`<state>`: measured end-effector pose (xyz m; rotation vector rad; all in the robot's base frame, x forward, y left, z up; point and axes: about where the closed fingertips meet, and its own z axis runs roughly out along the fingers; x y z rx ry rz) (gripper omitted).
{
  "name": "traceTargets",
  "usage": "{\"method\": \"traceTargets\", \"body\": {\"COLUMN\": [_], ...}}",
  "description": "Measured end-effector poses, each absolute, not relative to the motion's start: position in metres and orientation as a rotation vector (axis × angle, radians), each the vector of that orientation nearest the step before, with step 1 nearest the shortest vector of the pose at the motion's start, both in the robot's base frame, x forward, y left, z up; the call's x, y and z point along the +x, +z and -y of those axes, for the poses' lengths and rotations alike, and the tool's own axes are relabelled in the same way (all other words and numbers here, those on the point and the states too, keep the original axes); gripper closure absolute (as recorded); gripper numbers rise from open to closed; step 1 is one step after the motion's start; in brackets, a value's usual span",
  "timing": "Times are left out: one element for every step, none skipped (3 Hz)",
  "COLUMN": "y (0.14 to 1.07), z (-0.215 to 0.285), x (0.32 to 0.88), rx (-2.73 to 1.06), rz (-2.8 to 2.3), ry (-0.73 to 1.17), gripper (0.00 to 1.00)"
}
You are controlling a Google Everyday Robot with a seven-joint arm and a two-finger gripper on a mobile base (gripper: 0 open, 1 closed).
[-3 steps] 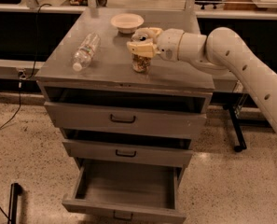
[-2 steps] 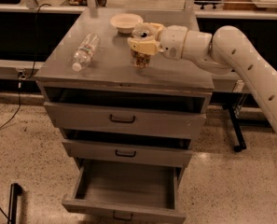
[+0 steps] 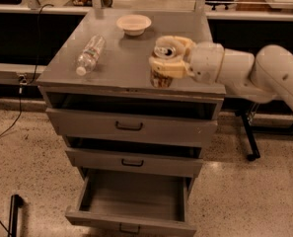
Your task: Place orange can into bottom drawer
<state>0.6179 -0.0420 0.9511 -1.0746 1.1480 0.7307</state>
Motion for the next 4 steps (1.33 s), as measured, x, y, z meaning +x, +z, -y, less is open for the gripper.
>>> {"method": "traceTargets", "body": {"y": [0.9, 0.848, 0.842, 0.806], "z": [0.086, 0.141, 0.131, 0.082], "x": [0.574, 0.545, 0.551, 0.551], "rx": [-1.011, -0.945, -0.955, -1.01], "rz": [-1.237, -1.359, -1.353, -1.275], "ry": [0.743, 0.725, 0.726, 0.806], "gripper": [1.0, 1.0, 1.0, 1.0]}}
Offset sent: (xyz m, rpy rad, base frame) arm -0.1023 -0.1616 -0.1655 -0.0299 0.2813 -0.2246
